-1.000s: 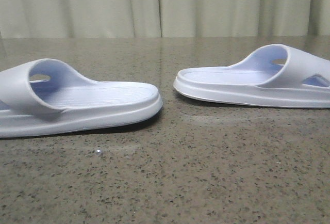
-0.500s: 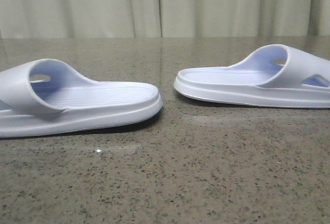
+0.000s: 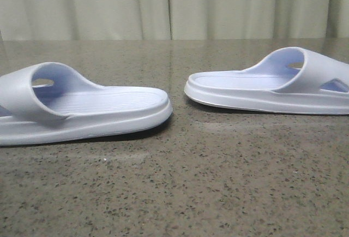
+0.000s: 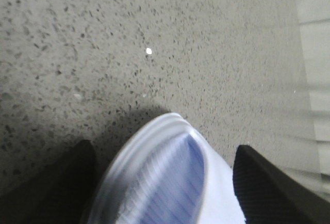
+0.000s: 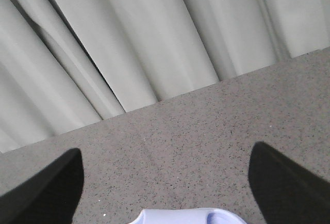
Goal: Insert blue slippers together front up
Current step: 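Lower the left gripper onto the slipper's toe and close on it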
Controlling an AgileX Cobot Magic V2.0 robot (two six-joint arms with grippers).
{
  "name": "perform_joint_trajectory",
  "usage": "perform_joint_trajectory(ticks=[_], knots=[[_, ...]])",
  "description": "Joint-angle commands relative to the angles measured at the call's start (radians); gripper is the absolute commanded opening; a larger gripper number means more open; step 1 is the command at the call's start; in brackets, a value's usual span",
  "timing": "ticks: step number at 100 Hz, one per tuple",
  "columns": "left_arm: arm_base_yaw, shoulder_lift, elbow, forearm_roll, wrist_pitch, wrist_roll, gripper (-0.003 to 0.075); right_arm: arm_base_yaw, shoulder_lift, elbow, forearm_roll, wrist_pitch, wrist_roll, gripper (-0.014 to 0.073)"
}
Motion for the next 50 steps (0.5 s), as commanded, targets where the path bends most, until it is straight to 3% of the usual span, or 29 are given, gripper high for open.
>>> perform_joint_trajectory(ticks=[1,50], knots=[[0.0,0.014,-0.002,-0.003,0.113,0.023,0.0507,-0.005,0.009,-0.039,0.004,-0.082,0.0,0.057],[0.0,0.014,0.0,-0.001,0.109,0.023,0.0484,-0.005,0.009,-0.039,0.004,-0.082,0.0,0.057]])
